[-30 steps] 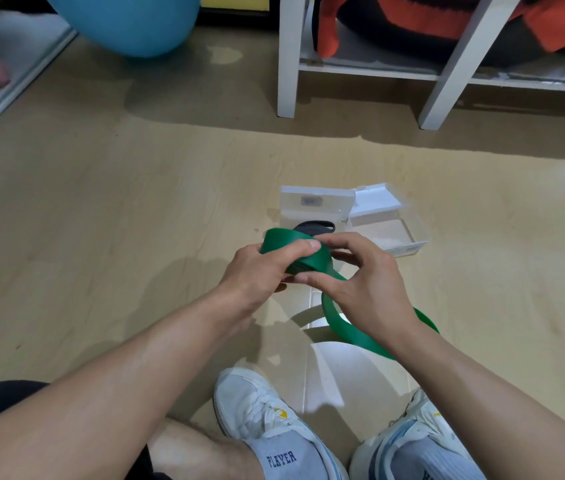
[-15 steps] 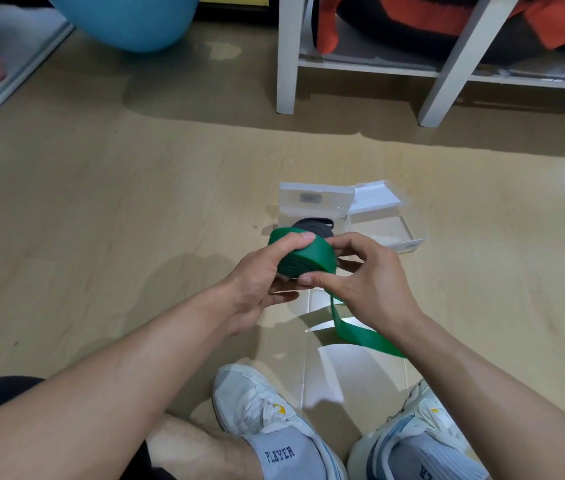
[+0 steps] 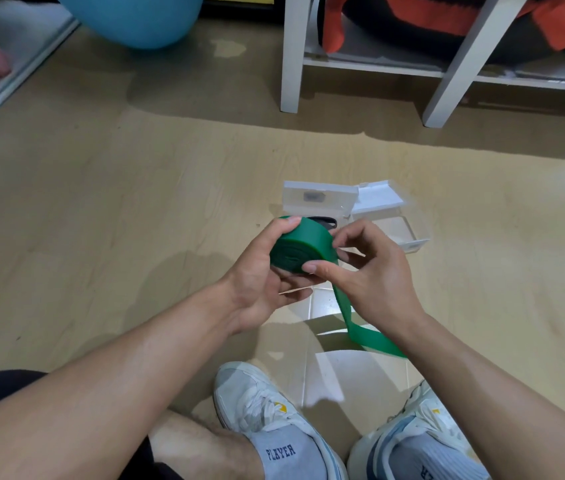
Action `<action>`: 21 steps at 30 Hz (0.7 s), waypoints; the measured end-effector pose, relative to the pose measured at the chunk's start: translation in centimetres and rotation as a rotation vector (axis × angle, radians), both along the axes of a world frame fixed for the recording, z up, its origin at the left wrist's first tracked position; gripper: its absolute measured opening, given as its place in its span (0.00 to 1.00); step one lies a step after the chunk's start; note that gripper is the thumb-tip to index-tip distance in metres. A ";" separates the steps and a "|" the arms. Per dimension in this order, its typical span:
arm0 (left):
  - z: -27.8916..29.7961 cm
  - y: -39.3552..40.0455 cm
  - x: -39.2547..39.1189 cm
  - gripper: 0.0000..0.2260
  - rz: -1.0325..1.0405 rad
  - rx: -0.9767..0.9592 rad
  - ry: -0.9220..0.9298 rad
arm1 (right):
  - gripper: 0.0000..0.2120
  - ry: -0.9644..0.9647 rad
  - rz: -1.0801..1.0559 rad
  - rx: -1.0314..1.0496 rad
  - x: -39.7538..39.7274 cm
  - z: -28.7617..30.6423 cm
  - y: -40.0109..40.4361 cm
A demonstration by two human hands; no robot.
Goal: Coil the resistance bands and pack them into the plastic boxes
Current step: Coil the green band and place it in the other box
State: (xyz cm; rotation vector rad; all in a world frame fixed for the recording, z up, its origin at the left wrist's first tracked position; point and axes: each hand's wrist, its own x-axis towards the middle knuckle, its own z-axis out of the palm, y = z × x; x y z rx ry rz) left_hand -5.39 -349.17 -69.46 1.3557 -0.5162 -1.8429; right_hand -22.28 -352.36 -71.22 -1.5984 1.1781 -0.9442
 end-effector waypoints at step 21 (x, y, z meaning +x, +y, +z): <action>-0.4 0.0 -0.6 0.22 0.085 -0.087 -0.428 | 0.36 0.122 -0.008 -0.162 0.3 0.7 1.0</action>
